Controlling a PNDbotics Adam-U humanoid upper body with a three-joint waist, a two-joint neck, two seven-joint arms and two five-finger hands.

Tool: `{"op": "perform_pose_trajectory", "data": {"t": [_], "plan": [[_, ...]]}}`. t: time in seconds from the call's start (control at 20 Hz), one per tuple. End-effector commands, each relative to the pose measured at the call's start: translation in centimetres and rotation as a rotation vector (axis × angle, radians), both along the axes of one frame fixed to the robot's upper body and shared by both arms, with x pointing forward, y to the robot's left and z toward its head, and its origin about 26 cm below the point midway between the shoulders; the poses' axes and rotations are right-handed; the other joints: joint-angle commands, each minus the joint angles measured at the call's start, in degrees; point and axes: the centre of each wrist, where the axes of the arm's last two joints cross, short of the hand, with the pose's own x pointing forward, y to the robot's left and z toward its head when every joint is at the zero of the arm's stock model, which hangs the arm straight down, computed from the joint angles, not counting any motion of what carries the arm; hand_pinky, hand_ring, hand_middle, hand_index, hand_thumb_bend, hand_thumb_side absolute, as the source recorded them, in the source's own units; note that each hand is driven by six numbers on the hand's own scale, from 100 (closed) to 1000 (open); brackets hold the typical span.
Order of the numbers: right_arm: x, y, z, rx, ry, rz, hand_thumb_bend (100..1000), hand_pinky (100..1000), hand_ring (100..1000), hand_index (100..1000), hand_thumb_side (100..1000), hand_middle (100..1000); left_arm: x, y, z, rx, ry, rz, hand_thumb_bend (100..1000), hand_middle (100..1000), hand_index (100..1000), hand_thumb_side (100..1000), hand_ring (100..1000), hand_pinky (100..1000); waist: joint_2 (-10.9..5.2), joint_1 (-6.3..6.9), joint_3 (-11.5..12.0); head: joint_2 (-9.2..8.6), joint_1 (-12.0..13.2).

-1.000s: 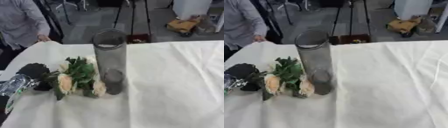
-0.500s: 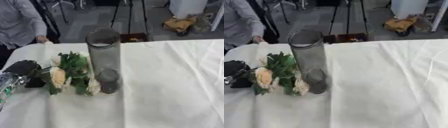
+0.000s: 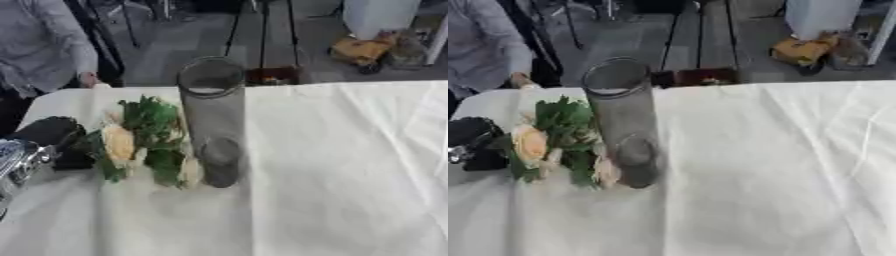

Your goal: Arrange flowers into the vase.

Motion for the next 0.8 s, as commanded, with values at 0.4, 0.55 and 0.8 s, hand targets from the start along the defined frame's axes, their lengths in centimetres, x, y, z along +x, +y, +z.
{"op": "perform_pose_trajectory", "data": {"t": [0.4,0.55,0.8], "plan": [[-0.42,-0.07,0.76,-0.006,-0.023,0.002,100,892,1000,898,1000,831,-0.67,1.0,2.3,0.052,-0.029,0.022,100,355,444,784,233,100,-1.35,-0.03,0.18,-0.43,0.11],[-0.42,-0.09,0.74,-0.005,-0.022,0.002,100,892,1000,898,1000,831,-0.82,1.08,2.54,0.05,-0.033,0.028,100,371,462,758,246,100,-1.38,0.0,0.25,-0.45,0.07],[-0.43,-0.09,0.69,-0.006,-0.019,0.002,100,893,1000,898,1000,831,-1.11,1.06,2.89,0.051,-0.038,0.029,100,380,476,776,253,100,-1.39,0.07,0.29,-0.45,0.05]]}}
